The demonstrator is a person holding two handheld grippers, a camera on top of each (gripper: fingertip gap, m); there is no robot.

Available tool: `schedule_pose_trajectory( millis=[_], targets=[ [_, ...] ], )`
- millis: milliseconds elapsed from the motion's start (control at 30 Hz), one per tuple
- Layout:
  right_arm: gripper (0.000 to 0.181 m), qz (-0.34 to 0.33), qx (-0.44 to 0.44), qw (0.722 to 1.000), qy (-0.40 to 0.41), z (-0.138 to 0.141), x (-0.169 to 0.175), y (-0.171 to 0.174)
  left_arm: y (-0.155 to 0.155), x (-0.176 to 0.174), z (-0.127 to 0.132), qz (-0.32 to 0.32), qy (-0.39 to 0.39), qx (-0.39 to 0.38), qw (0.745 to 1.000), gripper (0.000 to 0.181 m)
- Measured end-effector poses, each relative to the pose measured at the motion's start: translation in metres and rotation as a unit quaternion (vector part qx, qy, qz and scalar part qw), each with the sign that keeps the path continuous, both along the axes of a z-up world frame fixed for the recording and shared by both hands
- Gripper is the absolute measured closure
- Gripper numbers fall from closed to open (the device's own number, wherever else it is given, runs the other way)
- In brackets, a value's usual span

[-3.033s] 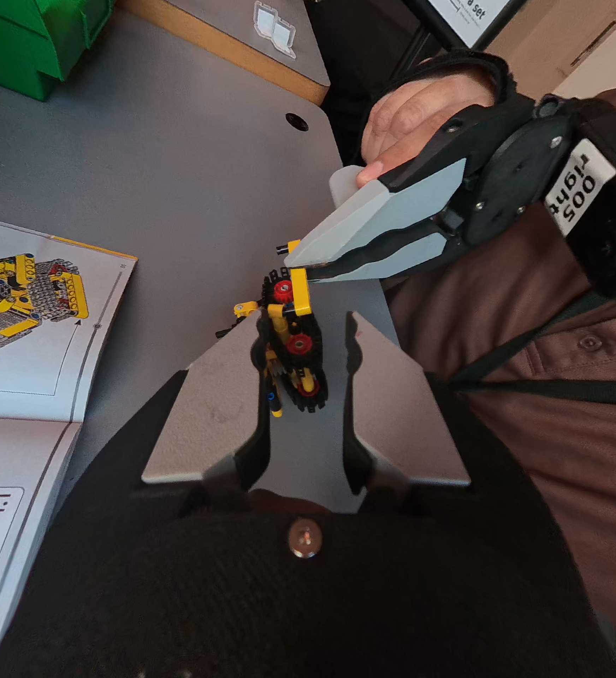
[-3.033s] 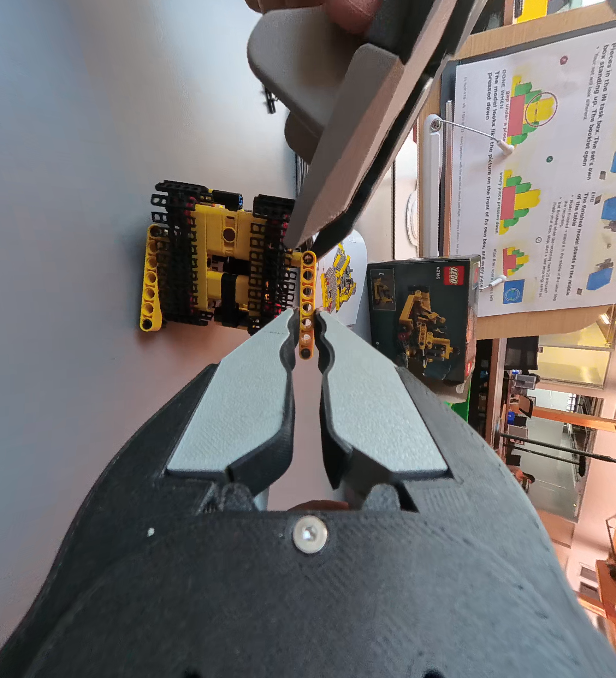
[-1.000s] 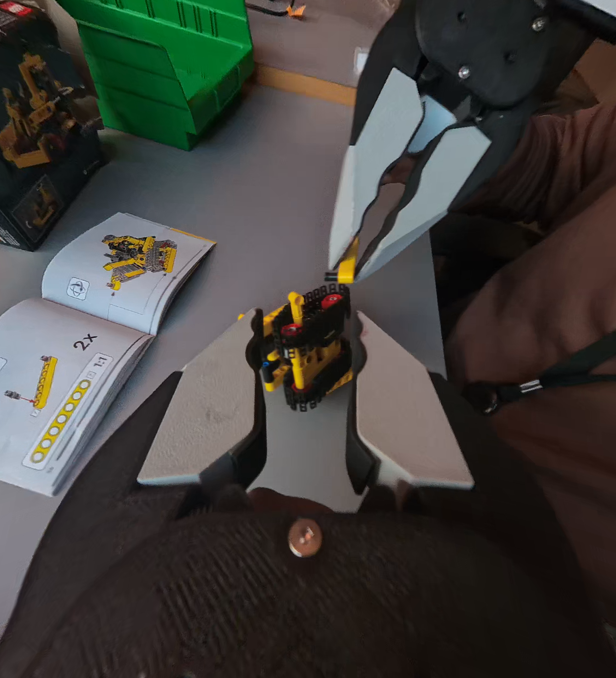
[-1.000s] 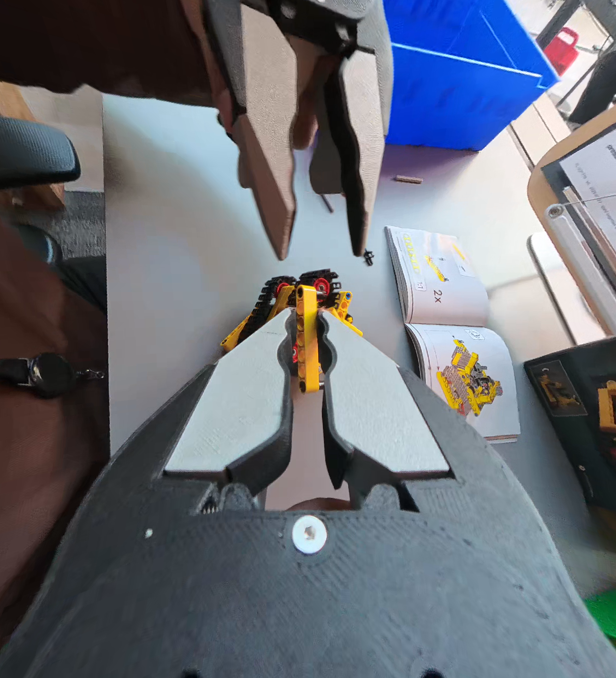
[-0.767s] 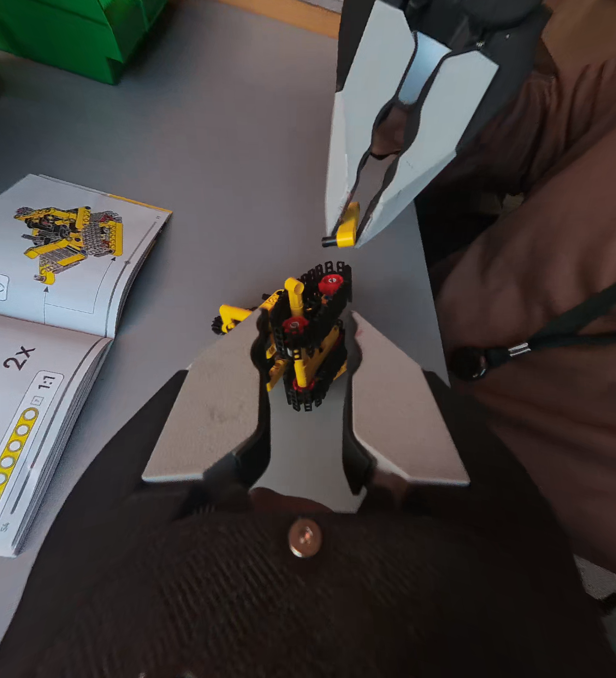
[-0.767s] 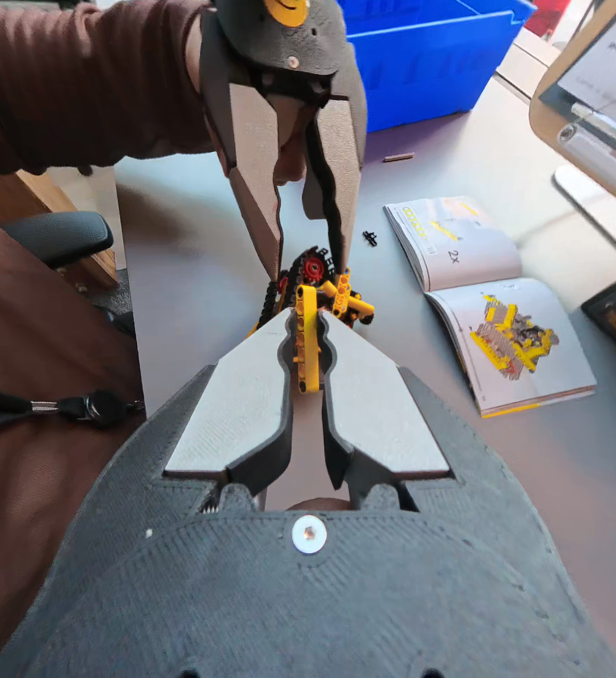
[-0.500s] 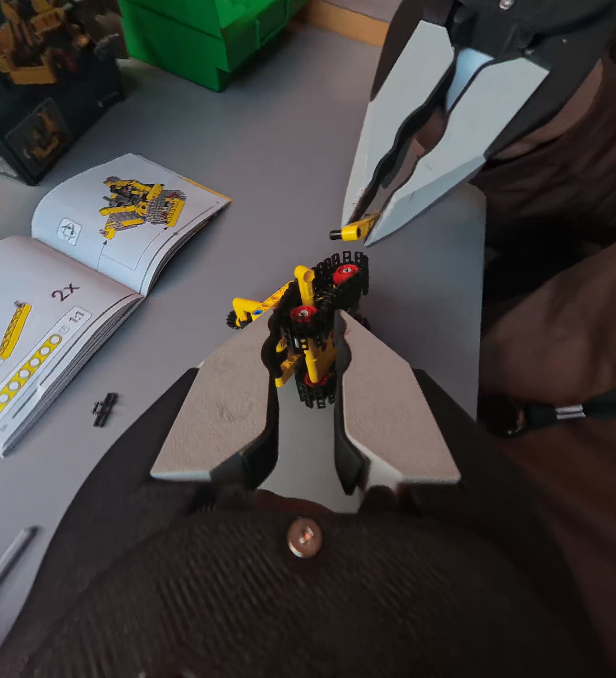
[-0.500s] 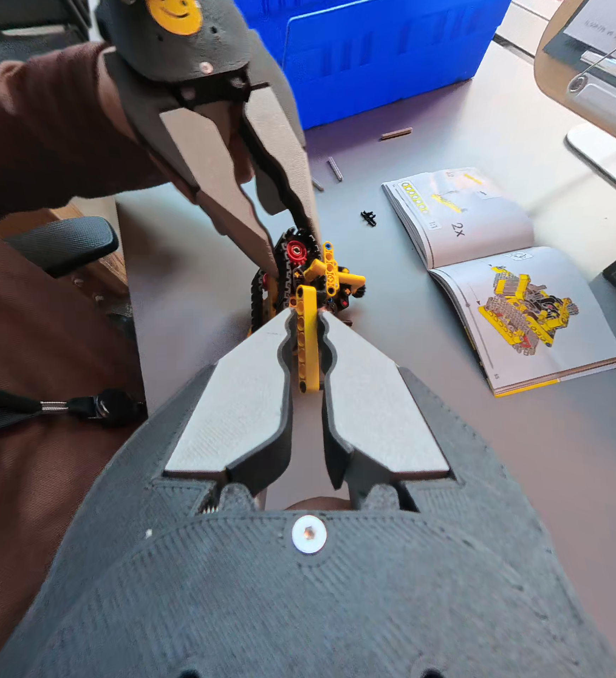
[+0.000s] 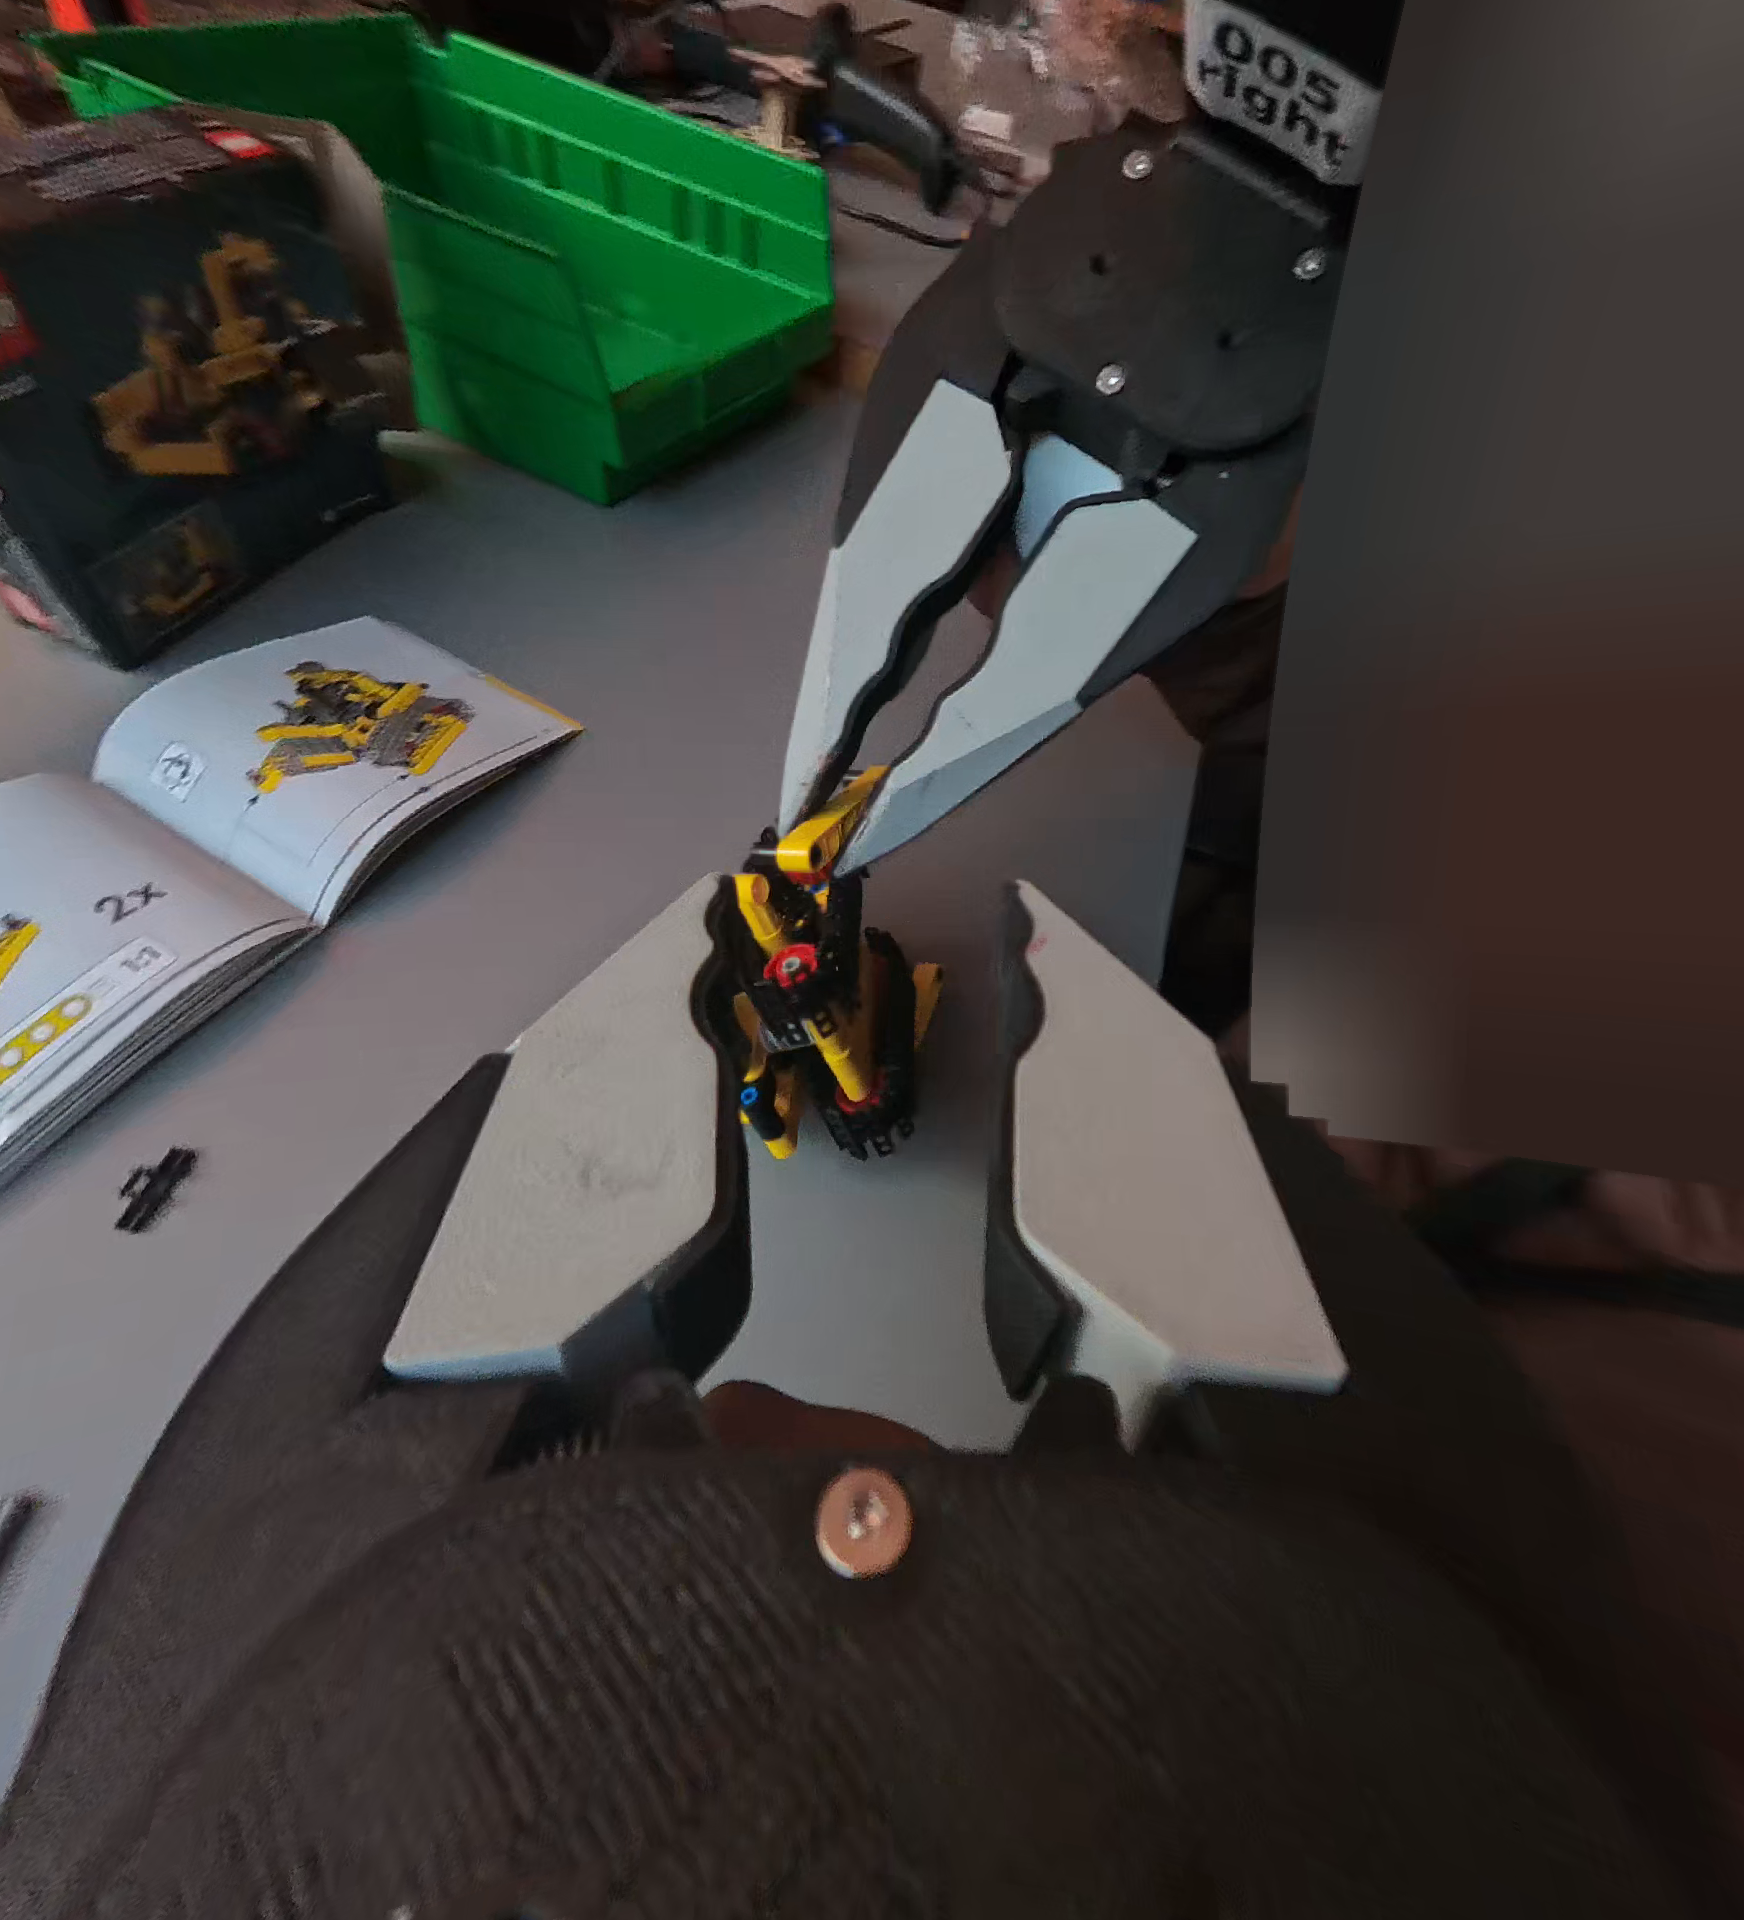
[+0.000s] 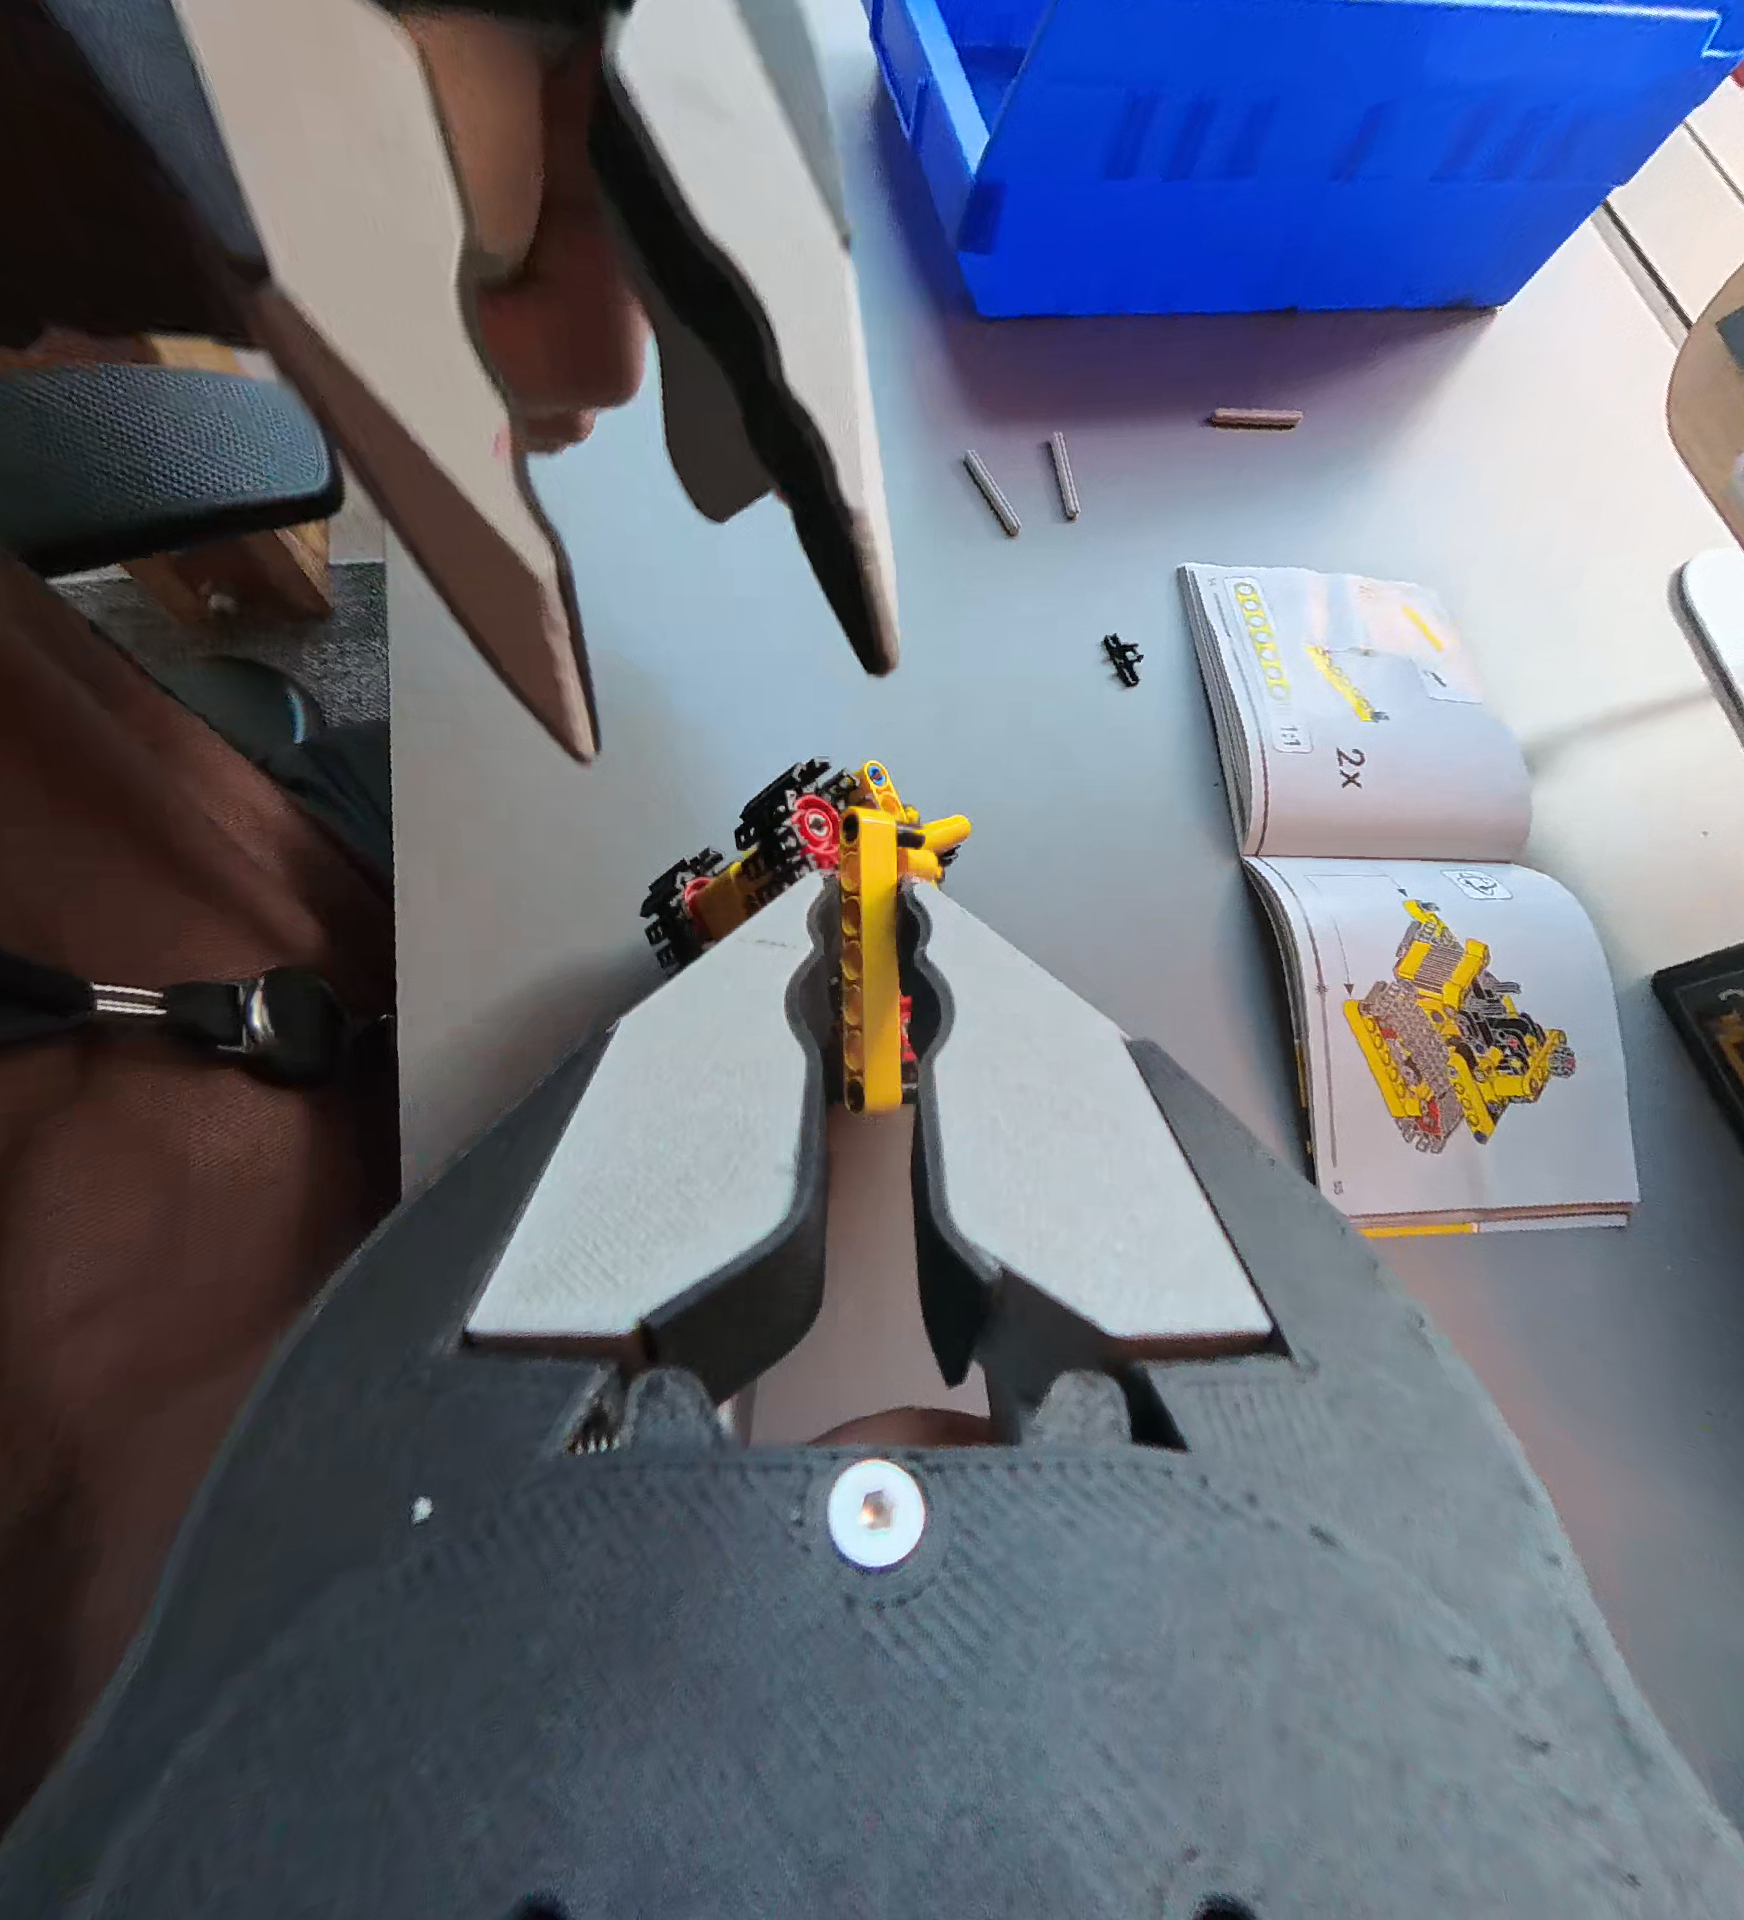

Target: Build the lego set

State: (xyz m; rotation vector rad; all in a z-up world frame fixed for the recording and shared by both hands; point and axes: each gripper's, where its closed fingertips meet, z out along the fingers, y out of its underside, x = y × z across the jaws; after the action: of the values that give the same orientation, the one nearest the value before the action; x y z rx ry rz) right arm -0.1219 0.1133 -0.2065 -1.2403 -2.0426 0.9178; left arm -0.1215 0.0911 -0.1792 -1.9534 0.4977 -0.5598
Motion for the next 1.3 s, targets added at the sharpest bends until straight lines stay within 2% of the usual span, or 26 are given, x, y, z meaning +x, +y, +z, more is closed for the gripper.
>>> schedule_pose_trajectory(
  millis=[67,267,500,833,1300],
  targets=[
    [0.174,0.003,-0.002,1.0,-0.012,0.001,0.003,-0.001,0.0,-0.002,0.001,-0.076,-0.007,-0.023,0.997,0.134],
    [0.174,0.002,-0.009,0.999,-0.047,-0.005,0.007,-0.005,0.017,-0.012,-0.015,-0.216,-0.061,-0.11,0.968,0.141],
    [0.174,-0.001,-0.029,0.997,-0.064,-0.006,0.004,-0.004,0.019,-0.007,-0.027,-0.286,-0.077,-0.144,0.944,0.14],
    [0.174,0.008,-0.013,0.996,-0.083,-0.009,0.002,-0.001,0.018,0.003,-0.031,-0.298,-0.075,-0.144,0.941,0.144],
    [0.174,0.039,0.044,0.991,-0.12,-0.012,0.003,0.0,0.022,0.005,-0.034,-0.263,-0.066,-0.139,0.952,0.154]
  ],
)
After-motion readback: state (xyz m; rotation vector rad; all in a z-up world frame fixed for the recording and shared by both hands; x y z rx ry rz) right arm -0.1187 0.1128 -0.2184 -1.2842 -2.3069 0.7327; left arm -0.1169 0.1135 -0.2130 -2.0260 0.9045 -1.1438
